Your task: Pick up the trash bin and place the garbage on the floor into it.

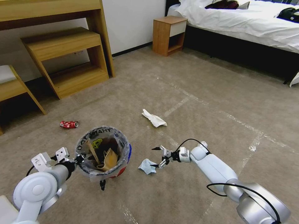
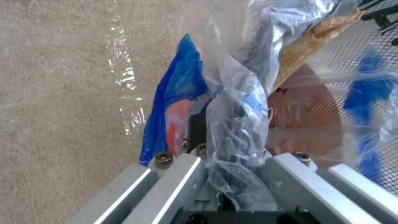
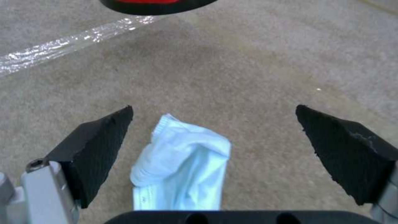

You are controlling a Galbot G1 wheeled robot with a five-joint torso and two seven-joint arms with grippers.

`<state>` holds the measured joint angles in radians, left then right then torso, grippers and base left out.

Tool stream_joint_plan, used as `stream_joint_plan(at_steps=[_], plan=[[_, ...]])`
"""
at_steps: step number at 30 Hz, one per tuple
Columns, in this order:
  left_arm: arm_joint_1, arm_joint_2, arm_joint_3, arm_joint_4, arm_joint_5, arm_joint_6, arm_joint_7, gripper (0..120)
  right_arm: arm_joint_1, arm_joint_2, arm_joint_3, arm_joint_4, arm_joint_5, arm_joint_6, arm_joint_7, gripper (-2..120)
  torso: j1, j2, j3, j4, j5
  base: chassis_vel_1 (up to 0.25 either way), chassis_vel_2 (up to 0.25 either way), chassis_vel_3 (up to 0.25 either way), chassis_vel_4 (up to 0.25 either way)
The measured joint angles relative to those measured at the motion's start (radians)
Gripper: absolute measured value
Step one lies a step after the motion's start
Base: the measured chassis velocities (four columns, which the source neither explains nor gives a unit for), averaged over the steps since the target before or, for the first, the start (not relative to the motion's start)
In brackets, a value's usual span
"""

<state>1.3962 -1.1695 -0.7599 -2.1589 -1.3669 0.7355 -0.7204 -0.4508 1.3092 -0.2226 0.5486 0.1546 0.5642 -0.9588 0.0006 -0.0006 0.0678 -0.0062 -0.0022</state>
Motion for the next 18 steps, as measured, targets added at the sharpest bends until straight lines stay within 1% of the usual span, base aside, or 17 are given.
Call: stream_joint_plan(at_steps=[9,18], plan=[[0.001,0.002,0.003,0.002,0.002,0.0,0.001,0,0.006,0.047,0.042,-0.092,-0.034,0.007,0.004,100,0.0,0.0,0.0,0.0,-0.0001,0.0,0.0,0.0,0.0],[0.0,-0.002,0.007,0.003,0.003,0.0,0.001,0,0.0,0.061,0.055,-0.118,-0.034,0.005,0.009,100,0.0,0.0,0.0,0.0,0.0,0.0,0.0,0.0,0.0]])
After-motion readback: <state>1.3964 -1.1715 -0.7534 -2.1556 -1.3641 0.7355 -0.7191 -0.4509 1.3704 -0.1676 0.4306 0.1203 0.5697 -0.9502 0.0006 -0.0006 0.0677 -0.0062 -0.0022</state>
